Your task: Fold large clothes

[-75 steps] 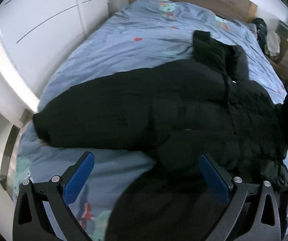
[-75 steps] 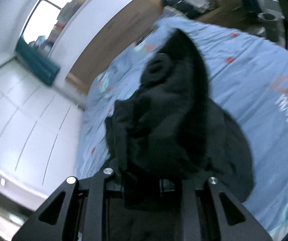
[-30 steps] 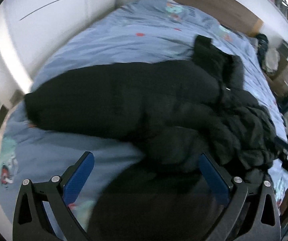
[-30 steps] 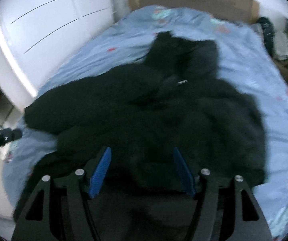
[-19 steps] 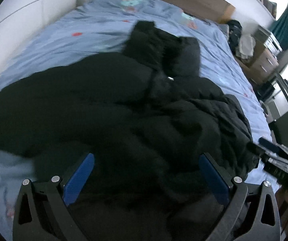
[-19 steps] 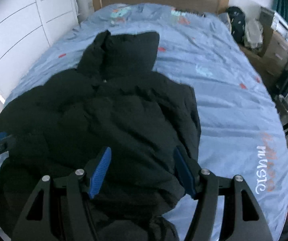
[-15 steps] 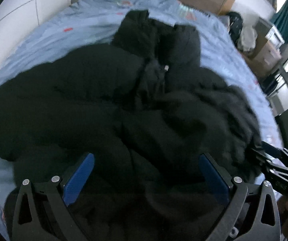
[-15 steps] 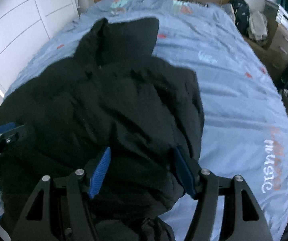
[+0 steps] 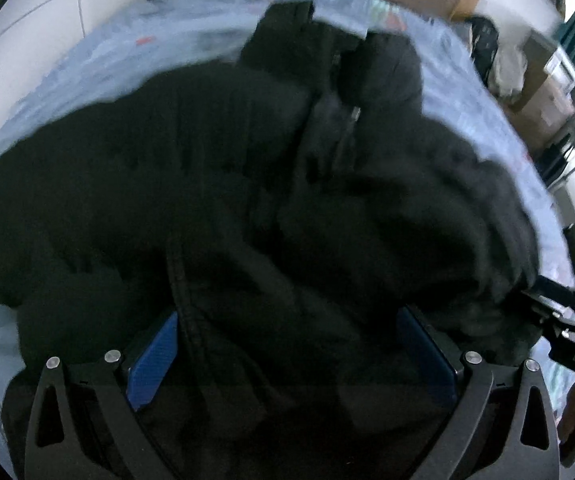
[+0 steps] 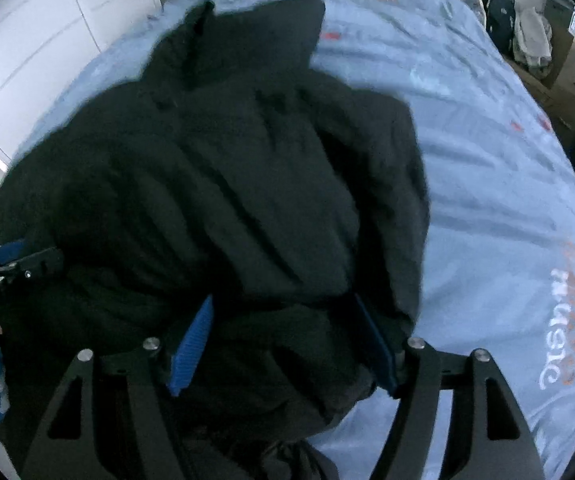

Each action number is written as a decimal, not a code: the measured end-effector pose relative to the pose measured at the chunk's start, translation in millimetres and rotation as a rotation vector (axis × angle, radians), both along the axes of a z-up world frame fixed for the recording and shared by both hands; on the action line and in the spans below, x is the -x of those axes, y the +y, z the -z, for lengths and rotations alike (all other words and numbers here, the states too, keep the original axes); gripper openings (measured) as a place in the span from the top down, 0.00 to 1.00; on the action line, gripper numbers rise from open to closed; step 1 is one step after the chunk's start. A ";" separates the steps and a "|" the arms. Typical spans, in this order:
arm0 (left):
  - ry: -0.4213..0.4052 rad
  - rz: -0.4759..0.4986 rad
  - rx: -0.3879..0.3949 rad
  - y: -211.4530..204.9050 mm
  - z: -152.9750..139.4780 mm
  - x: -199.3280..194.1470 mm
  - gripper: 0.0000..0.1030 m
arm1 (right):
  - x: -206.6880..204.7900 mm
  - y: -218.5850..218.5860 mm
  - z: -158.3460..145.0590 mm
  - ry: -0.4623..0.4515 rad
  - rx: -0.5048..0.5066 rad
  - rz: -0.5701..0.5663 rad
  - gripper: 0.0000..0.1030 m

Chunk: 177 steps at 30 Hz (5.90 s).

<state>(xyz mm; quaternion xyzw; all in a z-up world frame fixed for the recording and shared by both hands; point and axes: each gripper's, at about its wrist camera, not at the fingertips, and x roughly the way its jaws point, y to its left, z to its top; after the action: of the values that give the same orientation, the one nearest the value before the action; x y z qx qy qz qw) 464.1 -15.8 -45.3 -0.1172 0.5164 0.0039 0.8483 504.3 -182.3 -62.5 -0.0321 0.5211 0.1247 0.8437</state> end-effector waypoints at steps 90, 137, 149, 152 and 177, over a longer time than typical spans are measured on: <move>-0.112 -0.895 0.794 465.4 88.9 141.9 0.43 | 52.2 145.9 -72.4 0.046 0.064 0.157 0.33; -0.285 -0.419 0.740 340.2 -65.0 19.9 0.88 | 80.4 39.1 -97.0 -0.029 -0.045 0.303 0.33; -0.079 0.009 0.631 130.7 -54.0 -29.8 0.89 | 126.4 -49.9 -103.8 -0.047 -0.079 0.454 0.33; -0.006 0.070 0.567 92.4 -36.2 -26.0 0.88 | 139.4 -70.3 -98.9 -0.038 -0.093 0.493 0.33; 0.094 0.288 0.386 69.1 -33.7 72.4 0.38 | 139.3 -34.7 -99.7 -0.078 -0.125 0.384 0.33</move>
<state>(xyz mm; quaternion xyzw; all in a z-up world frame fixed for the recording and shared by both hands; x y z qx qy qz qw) 391.7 53.4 -11.6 -0.2019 0.5578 -0.2105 0.7771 364.9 -217.1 37.2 0.1155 0.4756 -0.0079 0.8720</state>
